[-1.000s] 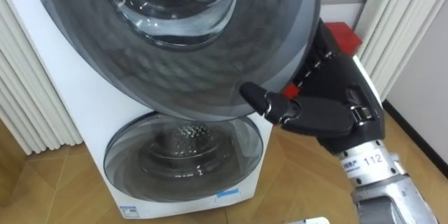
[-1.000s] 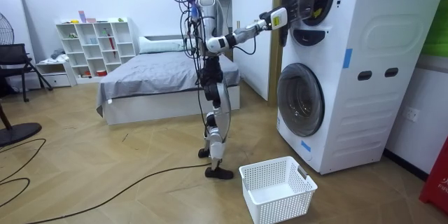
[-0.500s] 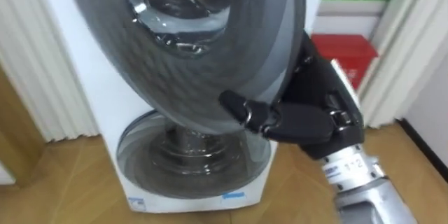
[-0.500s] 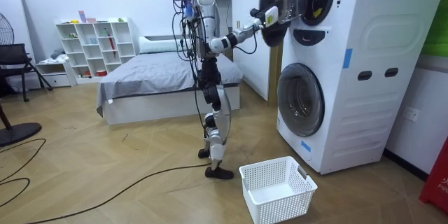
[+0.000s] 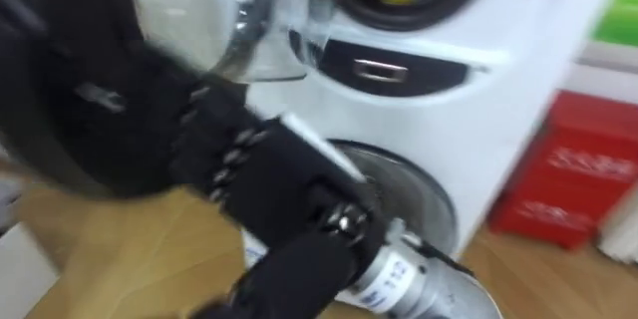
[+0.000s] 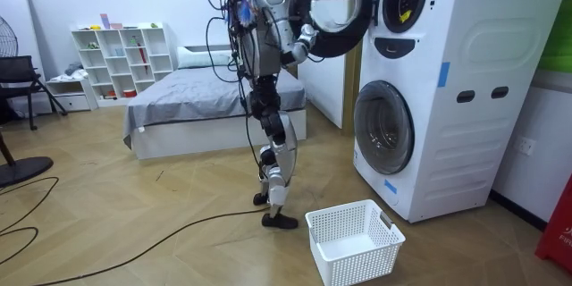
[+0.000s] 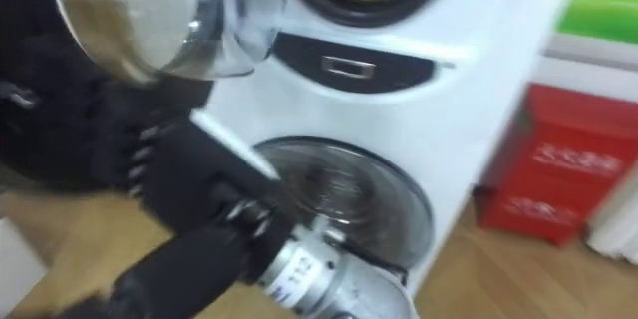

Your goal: Pick clothes from washing machine

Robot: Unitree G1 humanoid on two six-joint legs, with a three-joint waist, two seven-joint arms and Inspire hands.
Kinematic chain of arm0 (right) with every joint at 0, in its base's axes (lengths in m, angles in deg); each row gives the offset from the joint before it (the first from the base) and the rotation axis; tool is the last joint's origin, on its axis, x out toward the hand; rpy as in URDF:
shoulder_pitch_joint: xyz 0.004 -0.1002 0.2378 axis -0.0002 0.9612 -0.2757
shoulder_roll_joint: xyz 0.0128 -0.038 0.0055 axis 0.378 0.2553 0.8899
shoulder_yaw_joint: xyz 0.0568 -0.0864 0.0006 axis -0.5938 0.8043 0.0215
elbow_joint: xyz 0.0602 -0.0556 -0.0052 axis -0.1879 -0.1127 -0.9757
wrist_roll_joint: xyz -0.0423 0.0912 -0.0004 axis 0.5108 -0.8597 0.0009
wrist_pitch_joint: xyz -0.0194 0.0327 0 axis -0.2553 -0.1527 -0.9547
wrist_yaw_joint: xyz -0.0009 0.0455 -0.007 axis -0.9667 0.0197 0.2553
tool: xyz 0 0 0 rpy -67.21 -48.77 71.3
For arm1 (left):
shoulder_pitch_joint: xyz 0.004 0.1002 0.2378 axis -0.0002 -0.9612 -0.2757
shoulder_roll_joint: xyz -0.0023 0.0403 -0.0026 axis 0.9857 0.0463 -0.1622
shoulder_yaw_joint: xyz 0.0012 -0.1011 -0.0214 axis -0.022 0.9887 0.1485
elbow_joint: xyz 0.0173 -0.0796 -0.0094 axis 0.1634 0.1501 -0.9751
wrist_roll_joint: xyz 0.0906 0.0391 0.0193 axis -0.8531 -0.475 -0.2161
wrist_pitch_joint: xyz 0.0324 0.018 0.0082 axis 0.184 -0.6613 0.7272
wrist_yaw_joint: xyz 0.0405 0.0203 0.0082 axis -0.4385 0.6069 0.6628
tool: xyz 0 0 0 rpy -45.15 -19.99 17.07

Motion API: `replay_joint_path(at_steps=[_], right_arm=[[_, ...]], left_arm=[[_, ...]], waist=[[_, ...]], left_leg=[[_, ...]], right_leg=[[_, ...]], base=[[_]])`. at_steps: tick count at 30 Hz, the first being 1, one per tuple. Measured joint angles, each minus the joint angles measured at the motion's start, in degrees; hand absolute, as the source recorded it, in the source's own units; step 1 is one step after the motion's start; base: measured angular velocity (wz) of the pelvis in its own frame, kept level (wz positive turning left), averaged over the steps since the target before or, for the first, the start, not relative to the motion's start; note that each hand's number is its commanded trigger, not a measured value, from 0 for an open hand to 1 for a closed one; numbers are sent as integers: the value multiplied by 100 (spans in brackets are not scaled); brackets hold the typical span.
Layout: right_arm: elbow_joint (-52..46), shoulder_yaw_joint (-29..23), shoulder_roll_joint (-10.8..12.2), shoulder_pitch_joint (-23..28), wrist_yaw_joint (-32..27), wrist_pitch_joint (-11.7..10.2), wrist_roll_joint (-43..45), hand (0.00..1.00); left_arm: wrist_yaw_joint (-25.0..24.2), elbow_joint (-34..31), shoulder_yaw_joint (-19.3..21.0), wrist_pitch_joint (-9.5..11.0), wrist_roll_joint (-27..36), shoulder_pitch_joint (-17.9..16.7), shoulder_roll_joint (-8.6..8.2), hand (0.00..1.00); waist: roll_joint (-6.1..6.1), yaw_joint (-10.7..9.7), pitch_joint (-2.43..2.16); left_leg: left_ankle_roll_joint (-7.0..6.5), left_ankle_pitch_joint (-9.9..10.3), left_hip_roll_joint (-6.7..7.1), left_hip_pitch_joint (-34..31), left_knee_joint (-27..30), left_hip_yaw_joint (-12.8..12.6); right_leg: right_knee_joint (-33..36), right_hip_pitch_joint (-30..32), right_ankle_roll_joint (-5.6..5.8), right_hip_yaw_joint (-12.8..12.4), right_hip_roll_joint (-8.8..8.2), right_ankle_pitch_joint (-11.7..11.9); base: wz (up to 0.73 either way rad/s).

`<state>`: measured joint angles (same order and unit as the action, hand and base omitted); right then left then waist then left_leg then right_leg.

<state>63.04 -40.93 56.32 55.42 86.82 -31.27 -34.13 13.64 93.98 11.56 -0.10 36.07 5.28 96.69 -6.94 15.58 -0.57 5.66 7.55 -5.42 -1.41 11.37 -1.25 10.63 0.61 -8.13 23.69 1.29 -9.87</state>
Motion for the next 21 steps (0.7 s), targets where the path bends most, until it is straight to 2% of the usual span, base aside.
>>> replay_joint_path(at_steps=[6,9,10,16,21], right_arm=[[50,75,-23,-70,473,70,301,0],[58,92,-121,-71,581,76,305,0],[81,91,-128,-71,608,77,309,0],[333,91,-163,-71,652,78,328,0],[392,90,-250,-69,655,77,330,0]], left_arm=[[27,-7,58,98,104,1,-14,0],[28,-147,63,115,105,4,23,0],[30,-148,62,127,105,3,23,0],[30,-147,47,167,123,4,13,0],[46,-147,28,253,690,0,-1,0]], waist=[[-57,155,50],[-128,207,102],[-132,210,105],[-85,182,139],[-33,153,175]], left_leg=[[-80,5,114,15,-53,15],[-128,33,127,9,-75,-8],[-134,39,129,8,-74,-12],[-154,55,148,15,-105,-39],[-152,56,151,28,-111,-108]], right_leg=[[24,-72,170,101,-131,-89],[6,-62,176,91,-139,-81],[1,-65,179,90,-140,-80],[-32,-84,200,58,-142,-72],[-91,-83,204,32,-140,-70]], base=[[16],[-1],[0],[0],[-4]])
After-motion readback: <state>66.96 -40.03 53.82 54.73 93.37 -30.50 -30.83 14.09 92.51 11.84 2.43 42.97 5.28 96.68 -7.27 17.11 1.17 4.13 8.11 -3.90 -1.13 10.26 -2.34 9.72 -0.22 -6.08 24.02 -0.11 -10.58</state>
